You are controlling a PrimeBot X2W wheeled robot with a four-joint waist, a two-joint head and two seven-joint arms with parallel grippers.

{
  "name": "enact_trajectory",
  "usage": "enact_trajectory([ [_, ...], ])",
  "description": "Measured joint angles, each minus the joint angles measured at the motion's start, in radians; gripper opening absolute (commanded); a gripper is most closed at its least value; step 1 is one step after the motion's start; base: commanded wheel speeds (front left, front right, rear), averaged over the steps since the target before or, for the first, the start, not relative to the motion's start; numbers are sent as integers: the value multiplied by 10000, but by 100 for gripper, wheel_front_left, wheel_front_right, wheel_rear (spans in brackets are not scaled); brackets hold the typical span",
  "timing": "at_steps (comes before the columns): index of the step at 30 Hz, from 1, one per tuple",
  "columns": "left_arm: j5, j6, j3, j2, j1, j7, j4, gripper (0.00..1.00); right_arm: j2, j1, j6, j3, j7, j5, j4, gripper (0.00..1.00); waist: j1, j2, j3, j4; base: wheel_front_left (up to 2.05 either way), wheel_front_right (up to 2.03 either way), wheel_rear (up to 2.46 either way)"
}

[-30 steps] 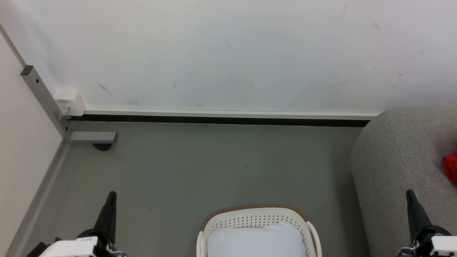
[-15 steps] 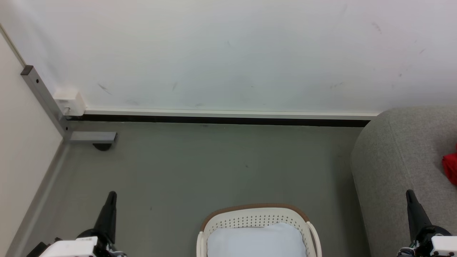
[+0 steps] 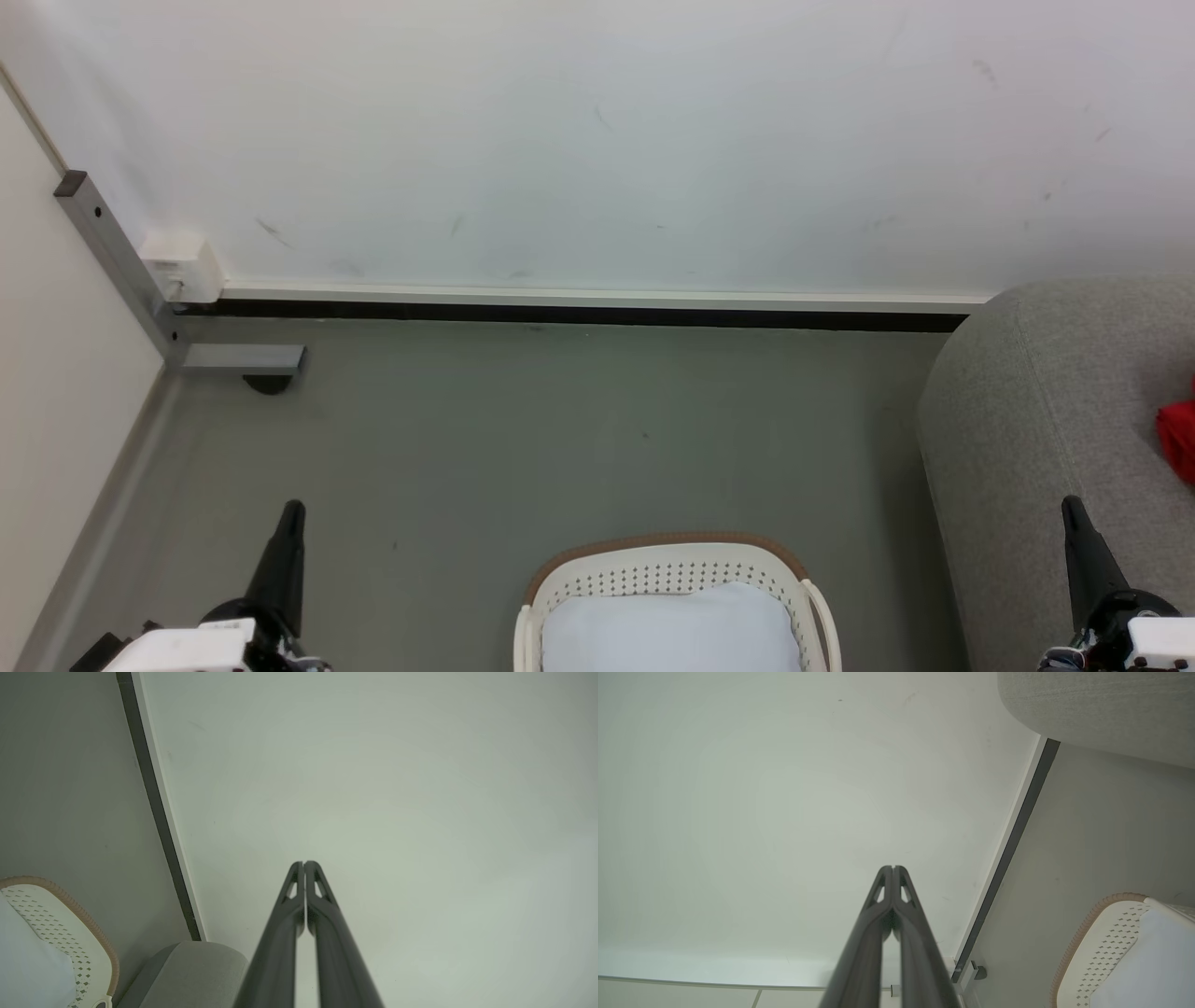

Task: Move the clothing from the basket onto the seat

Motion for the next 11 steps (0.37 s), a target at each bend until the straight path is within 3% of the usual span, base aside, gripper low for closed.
enact_trajectory([
  [11, 0, 0, 0, 0, 0, 0, 0, 0, 2, 0, 0, -2, 0, 0, 0, 0, -1, -1, 0, 0, 0, 0, 0],
])
